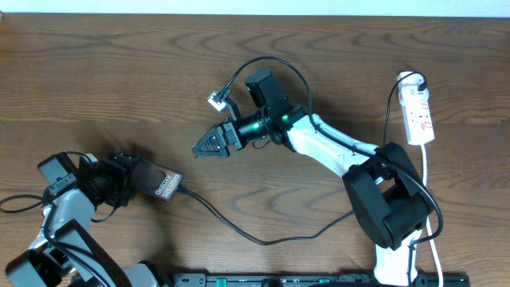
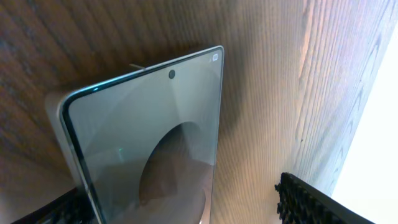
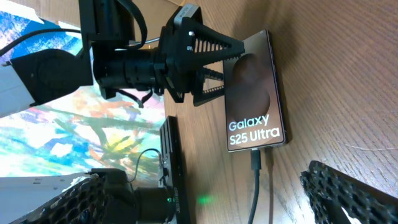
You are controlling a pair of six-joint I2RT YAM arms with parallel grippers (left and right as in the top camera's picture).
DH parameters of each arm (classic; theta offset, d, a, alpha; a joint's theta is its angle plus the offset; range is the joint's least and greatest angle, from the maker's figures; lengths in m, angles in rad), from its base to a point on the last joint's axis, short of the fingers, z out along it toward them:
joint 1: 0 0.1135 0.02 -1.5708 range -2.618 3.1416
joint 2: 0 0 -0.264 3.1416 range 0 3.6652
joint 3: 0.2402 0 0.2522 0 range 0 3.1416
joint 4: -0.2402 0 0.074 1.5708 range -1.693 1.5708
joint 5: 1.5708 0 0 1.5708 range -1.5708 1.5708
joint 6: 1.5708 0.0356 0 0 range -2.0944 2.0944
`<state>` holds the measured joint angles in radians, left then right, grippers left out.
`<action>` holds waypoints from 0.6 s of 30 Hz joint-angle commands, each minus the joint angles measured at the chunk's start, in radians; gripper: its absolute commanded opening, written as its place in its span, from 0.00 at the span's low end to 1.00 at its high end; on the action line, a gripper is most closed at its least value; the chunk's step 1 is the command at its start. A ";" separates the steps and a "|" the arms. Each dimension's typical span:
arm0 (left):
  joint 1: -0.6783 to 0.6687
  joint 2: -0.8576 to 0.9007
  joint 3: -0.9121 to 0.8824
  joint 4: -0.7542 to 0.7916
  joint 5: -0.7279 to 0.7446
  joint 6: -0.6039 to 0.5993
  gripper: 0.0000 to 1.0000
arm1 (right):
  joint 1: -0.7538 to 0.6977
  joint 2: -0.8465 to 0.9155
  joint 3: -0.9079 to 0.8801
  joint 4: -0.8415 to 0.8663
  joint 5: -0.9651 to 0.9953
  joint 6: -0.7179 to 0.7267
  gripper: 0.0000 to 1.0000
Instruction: Plug charger to phone and switch on socket
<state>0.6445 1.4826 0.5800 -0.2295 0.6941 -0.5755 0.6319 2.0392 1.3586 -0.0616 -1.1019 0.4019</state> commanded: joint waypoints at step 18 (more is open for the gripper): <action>0.002 0.016 -0.020 -0.221 -0.244 -0.001 0.83 | -0.008 -0.008 0.017 -0.010 -0.003 -0.007 0.99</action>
<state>0.6453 1.4658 0.5999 -0.4065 0.6540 -0.5777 0.6319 2.0392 1.3586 -0.0689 -1.1015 0.4019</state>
